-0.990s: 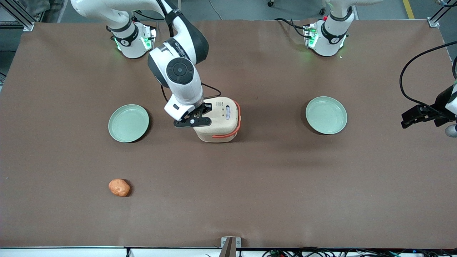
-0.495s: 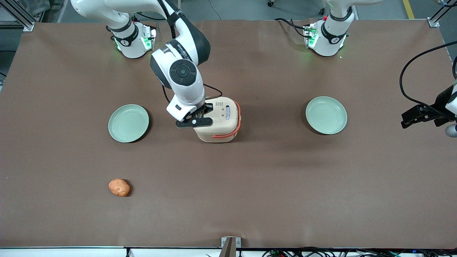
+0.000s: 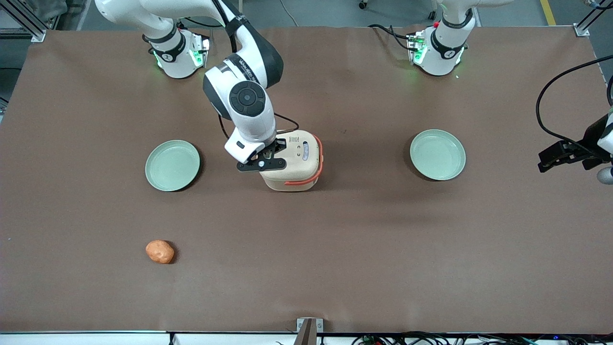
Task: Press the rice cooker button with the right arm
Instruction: 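Press down on the rice cooker's lid button with the right gripper, then lift the right gripper away as the rice cooker lid pops open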
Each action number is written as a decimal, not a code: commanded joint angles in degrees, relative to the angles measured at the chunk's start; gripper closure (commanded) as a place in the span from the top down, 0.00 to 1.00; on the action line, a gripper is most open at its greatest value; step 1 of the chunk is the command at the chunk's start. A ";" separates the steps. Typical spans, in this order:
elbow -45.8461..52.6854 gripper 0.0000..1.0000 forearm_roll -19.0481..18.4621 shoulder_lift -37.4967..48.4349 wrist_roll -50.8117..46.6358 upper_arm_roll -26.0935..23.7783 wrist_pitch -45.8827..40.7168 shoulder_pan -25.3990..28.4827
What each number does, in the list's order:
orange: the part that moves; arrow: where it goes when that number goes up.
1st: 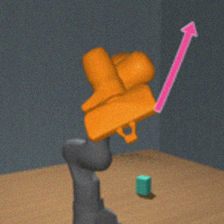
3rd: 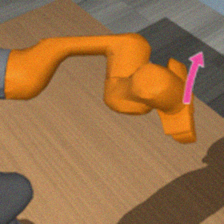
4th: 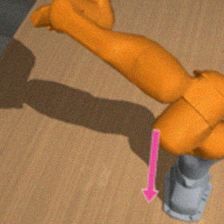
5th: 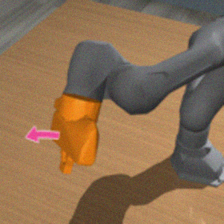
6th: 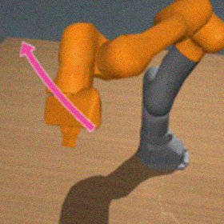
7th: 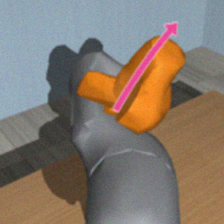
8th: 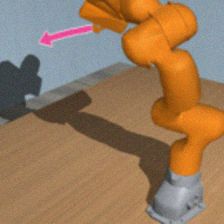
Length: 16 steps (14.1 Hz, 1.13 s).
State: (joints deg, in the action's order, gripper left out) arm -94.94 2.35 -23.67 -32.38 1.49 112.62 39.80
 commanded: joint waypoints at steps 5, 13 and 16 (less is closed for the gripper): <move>4.49 0.01 1.69 2.38 -0.23 0.62 -11.96 0.28; 6.70 0.24 4.24 13.02 0.04 1.24 -21.91 -11.21; 6.61 0.65 3.63 16.01 -0.14 1.32 -21.74 -19.21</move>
State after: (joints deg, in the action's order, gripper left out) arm -86.80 5.66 -10.51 -32.27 3.64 90.80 25.76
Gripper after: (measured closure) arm 0.670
